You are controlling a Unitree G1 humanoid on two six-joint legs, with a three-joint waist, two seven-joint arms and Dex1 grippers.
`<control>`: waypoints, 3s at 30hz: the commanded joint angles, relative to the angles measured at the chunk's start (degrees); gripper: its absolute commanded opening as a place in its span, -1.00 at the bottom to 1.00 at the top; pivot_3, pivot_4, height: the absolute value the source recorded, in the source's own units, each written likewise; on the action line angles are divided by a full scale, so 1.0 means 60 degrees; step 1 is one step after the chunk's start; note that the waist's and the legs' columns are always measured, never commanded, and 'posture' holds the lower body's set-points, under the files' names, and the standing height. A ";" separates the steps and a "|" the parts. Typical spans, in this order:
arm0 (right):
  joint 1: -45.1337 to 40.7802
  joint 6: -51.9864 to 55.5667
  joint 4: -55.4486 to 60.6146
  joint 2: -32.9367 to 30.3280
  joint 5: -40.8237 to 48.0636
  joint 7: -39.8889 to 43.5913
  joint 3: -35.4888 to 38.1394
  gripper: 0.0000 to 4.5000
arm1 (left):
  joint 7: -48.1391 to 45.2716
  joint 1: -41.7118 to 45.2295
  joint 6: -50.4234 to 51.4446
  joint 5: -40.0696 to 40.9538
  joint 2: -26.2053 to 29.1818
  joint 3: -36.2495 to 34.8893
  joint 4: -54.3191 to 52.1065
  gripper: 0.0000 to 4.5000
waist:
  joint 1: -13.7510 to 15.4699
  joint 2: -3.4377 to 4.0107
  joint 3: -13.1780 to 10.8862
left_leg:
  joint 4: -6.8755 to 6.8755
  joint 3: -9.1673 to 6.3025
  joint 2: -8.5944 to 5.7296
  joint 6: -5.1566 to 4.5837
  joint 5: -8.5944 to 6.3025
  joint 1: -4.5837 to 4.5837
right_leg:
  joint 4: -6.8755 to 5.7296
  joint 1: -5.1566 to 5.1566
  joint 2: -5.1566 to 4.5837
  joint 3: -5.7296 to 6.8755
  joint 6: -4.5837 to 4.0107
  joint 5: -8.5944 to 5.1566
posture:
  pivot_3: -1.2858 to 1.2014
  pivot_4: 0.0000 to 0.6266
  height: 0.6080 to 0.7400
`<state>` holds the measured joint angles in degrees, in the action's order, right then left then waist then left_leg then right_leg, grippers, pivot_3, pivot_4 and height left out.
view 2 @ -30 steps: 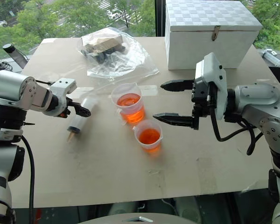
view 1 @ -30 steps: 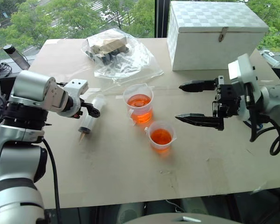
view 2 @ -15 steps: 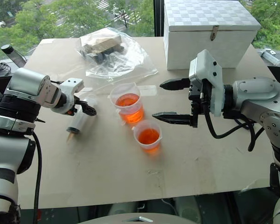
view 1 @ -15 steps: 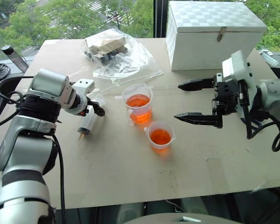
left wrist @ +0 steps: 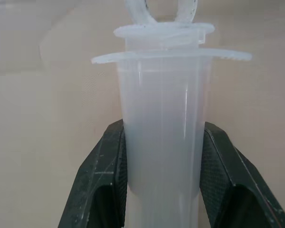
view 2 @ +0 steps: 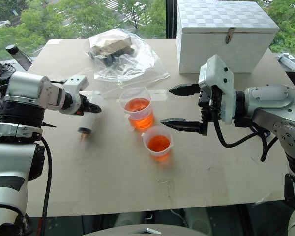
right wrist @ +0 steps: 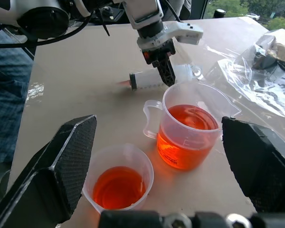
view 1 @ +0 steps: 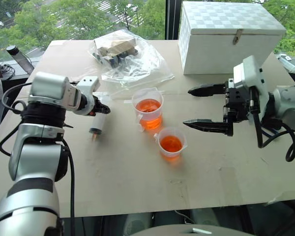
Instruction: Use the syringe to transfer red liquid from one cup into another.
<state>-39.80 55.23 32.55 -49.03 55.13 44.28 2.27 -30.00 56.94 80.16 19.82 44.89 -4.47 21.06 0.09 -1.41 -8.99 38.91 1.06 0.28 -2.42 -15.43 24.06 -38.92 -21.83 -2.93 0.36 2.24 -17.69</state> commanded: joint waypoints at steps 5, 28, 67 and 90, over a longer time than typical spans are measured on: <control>-0.0476 -0.0213 -0.0429 0.0097 -0.0017 -0.0088 0.0423 1.00 | -0.0880 0.0045 -0.2152 0.1089 0.0618 -0.2701 -0.2388 -0.38 | -0.0101 -0.0002 0.0003 | 0.0001 0.0003 -0.0001 0.0001 0.0001 -0.0009 | -0.0001 0.0008 -0.0001 0.0005 0.0001 0.0000 | 0.03 -0.52 1.00; -0.3116 -0.2673 -0.3677 0.4331 -0.1854 -0.2195 0.0660 1.00 | -0.3290 -0.2849 -0.7806 0.2850 -0.2630 -0.1255 -0.5735 -0.38 | -0.0169 0.0004 0.0013 | 0.0019 0.0016 0.0000 0.0003 0.0002 -0.0021 | -0.0014 0.0018 0.0010 0.0001 0.0003 0.0003 | 0.03 -0.52 1.00; -0.3797 -0.0690 -0.5104 0.5909 -0.2676 -0.1897 -0.0887 -0.85 | -0.2881 -0.4846 -1.1594 0.0926 -0.3776 -0.0069 -0.4314 -0.38 | -0.0170 0.0007 0.0015 | 0.0008 0.0010 -0.0002 0.0002 0.0001 -0.0024 | -0.0012 0.0017 0.0013 0.0012 0.0003 0.0003 | 0.03 -0.52 1.00; -0.4406 -0.0428 -0.5601 0.6267 -0.1961 -0.2742 0.0421 -0.85 | -0.3078 -0.4547 -1.1009 0.1358 -0.3683 0.0057 -0.4264 -0.38 | -0.0172 0.0008 0.0015 | 0.0000 0.0010 -0.0002 0.0002 0.0001 -0.0024 | -0.0011 0.0016 0.0012 0.0013 0.0003 0.0003 | 0.03 -0.52 1.00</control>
<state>-63.29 54.81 -3.05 -11.20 42.52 28.72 0.48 -46.28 29.56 13.56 27.82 22.24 -6.37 -3.21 -0.94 -1.36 -8.91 38.91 1.12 0.27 -2.40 -15.42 23.91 -38.99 -21.73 -2.85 0.45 2.26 -17.67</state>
